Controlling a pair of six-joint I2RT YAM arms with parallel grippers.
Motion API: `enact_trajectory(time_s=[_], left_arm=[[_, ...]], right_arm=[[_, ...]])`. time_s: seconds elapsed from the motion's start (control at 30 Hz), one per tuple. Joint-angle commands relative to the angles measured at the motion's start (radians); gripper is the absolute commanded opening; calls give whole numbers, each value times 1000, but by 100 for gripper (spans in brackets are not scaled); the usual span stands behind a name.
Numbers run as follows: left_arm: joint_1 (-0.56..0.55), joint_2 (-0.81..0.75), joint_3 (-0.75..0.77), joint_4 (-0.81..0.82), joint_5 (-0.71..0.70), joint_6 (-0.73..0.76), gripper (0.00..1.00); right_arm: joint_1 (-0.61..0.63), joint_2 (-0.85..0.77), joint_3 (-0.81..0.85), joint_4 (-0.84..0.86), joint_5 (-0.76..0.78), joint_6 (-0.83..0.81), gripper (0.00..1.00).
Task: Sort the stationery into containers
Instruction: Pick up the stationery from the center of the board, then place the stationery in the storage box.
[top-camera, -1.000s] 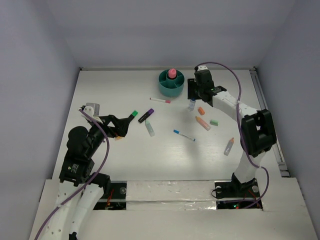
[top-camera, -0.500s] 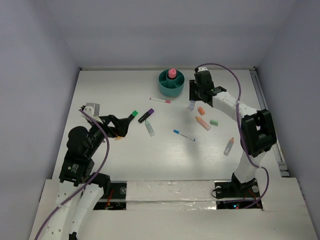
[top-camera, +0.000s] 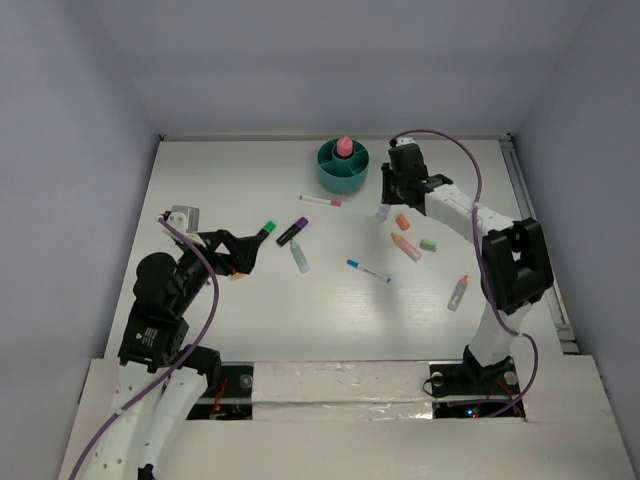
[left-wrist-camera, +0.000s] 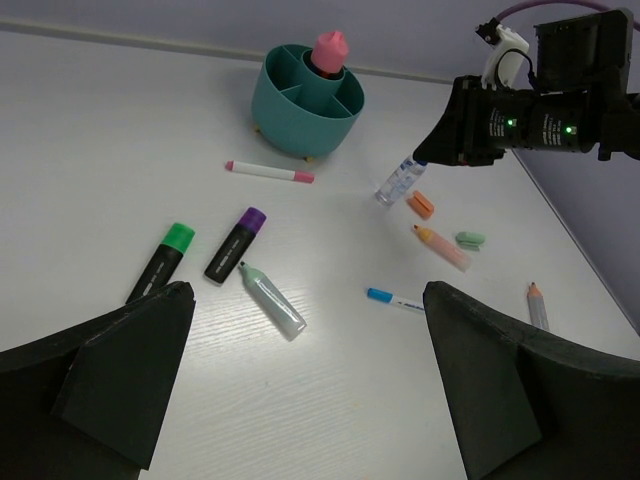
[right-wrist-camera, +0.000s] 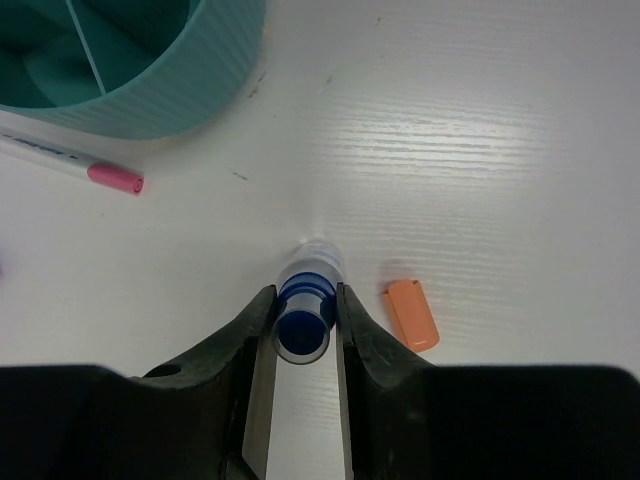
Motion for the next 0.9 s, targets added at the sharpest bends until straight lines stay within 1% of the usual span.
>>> enact_trajectory(time_s=[0.0,0.07,0.17,0.23,0.3,0.37,0.53,0.57,0.73,0.87], left_arm=[[3,1,-3,54,10,8,99],[3,1,-3,54,10,8,99],[12,4,-3,57,15,8,99],[12,5,-3,55,16,8,99],[12,5,-3,57,18,8,99],[12,4,-3,55,18,8,99],[12,5,-3,57,18,10,99],[12,7,-3,57,21,11,99],[12,10,-1,55,23,11,99],[12,8,-1,57,21,11,99]], right_arm=[[2,-28,-5,17,-13,0,11],[2,-48,1,20,-13,-7,8],[2,-86,23,52,-26,-14,8],[2,-94,58,44,-31,-19,8],[2,-90,128,26,-36,-28,8],[2,-76,202,9,-26,-43,5],[2,-44,314,-3,-14,-76,5],[2,-33,357,-12,-16,-80,5],[2,38,467,-29,-42,-86,5],[2,73,514,-45,-74,-76,5]])
